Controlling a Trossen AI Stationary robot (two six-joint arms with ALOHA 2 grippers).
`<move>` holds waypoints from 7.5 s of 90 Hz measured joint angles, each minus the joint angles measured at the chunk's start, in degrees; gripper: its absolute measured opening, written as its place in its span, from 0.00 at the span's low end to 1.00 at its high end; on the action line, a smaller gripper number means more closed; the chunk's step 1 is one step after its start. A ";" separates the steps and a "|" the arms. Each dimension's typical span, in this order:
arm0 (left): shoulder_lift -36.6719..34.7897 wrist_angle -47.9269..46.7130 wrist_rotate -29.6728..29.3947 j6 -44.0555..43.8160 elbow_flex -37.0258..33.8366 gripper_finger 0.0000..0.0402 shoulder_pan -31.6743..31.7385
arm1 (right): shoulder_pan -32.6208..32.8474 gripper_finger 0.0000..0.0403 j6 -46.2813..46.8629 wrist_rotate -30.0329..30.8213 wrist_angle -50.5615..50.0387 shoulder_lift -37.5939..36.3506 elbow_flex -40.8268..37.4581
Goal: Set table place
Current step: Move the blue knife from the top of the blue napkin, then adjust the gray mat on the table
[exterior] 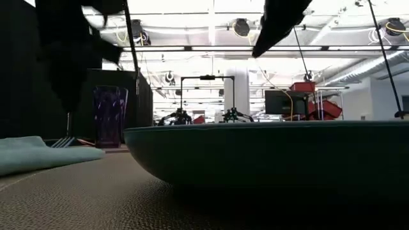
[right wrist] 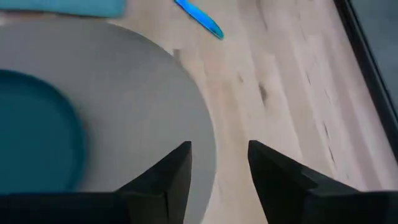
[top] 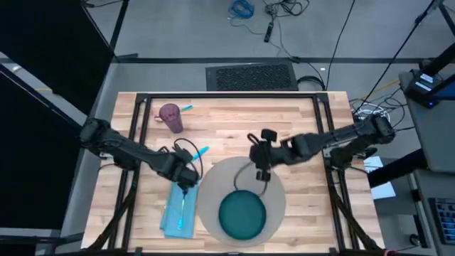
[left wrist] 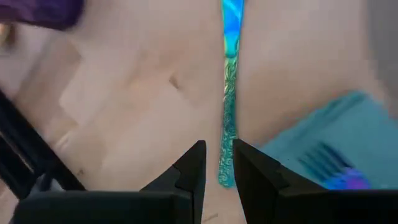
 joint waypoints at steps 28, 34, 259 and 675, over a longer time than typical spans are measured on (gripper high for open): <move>-0.04 10.10 2.15 6.85 -5.18 0.13 6.52 | -5.55 0.10 -6.48 -5.19 -0.11 0.00 0.00; -0.04 10.92 2.01 8.10 -5.33 0.08 7.61 | -5.74 0.03 -7.72 -6.13 -0.12 0.00 0.00; 32.82 37.30 11.78 51.93 39.77 0.00 28.22 | -4.28 0.00 26.78 -5.99 8.57 -26.45 -31.43; -15.34 -23.56 -20.59 9.54 18.46 0.00 2.63 | 1.55 0.00 22.06 -30.49 10.22 21.41 -7.82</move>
